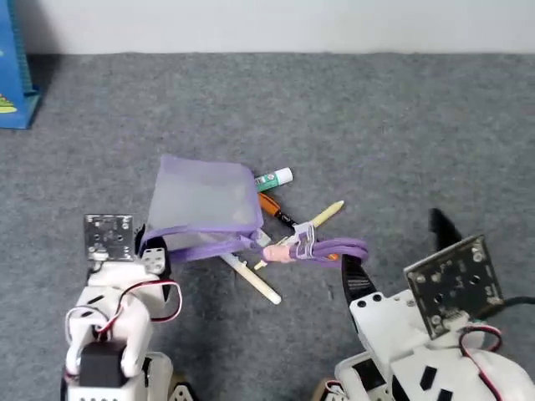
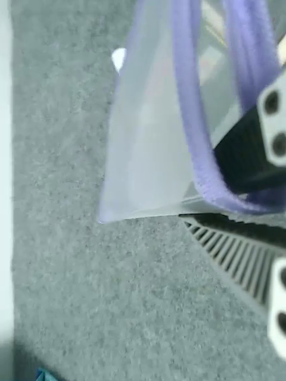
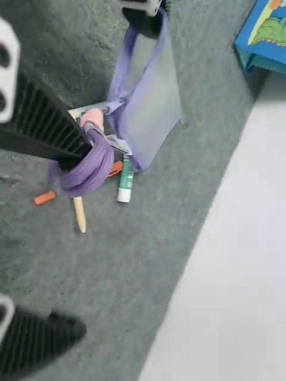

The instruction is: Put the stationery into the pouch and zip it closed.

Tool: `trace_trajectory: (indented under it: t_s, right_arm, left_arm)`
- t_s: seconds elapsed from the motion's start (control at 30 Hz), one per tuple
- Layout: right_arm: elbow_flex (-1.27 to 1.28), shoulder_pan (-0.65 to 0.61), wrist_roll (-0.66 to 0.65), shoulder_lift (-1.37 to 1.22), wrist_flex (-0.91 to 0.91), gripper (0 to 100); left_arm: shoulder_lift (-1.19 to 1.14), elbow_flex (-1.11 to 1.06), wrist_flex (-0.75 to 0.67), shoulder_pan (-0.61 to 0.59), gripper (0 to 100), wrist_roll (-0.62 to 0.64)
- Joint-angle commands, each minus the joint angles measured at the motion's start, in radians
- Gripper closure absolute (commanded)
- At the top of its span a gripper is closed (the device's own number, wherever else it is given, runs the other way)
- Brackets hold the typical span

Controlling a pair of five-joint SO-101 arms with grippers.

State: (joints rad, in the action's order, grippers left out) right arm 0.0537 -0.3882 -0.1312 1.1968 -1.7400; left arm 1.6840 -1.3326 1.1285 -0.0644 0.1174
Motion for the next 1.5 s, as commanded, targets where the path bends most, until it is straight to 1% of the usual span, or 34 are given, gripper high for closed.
trace_trajectory:
  t_s: [0.0, 0.13, 0.27, 0.33, 0.43, 0.5, 0.67, 0.8, 0.97, 1.13, 1.23, 1.3, 1.4, 1.47]
  right_arm:
    - [-0.041, 0.005, 0.025, 0.001, -0.038, 54.5]
    - [-0.041, 0.005, 0.025, 0.001, -0.044, 54.5]
    - [-0.04, 0.004, 0.032, 0.002, -0.058, 54.5]
    - [-0.005, -0.004, 0.063, 0.002, -0.056, 54.5]
    - [0.101, -0.016, 0.083, -0.01, -0.051, 54.5]
    - [0.196, -0.07, 0.097, -0.016, -0.039, 54.5]
    - [0.377, -0.217, 0.184, -0.062, 0.012, 54.5]
    - [0.456, -0.269, 0.212, -0.134, 0.073, 54.5]
    - [0.465, -0.312, 0.212, -0.237, 0.084, 54.5]
    - [0.477, -0.449, 0.212, -0.331, 0.088, 54.5]
    - [0.474, -0.504, 0.213, -0.369, 0.093, 54.5]
    - [0.474, -0.516, 0.226, -0.383, 0.119, 54.5]
    - [0.476, -0.518, 0.282, -0.392, 0.162, 54.5]
    - [0.476, -0.518, 0.287, -0.384, 0.177, 54.5]
  left_arm:
    - [0.005, 0.174, 0.087, -0.003, 99, 0.031]
    - [0.005, 0.263, 0.132, -0.005, 99, 0.061]
    - [0.002, 0.328, 0.14, -0.094, 99, 0.064]
    - [0.002, 0.335, 0.141, -0.124, 99, 0.048]
    - [0.002, 0.332, 0.172, -0.132, 99, 0.034]
    - [0.002, 0.332, 0.195, -0.132, 99, 0.034]
    - [0.002, 0.331, 0.218, -0.132, 99, 0.035]
    - [0.002, 0.328, 0.218, -0.132, 99, 0.035]
    - [0.002, 0.326, 0.218, -0.132, 99, 0.037]
    - [0.0, 0.325, 0.218, -0.132, 99, 0.037]
    - [0.0, 0.32, 0.218, -0.132, 99, 0.037]
    - [0.0, 0.308, 0.218, -0.132, 99, 0.037]
    - [0.0, 0.294, 0.215, -0.132, 99, 0.037]
    - [0.002, 0.294, 0.215, -0.132, 99, 0.037]
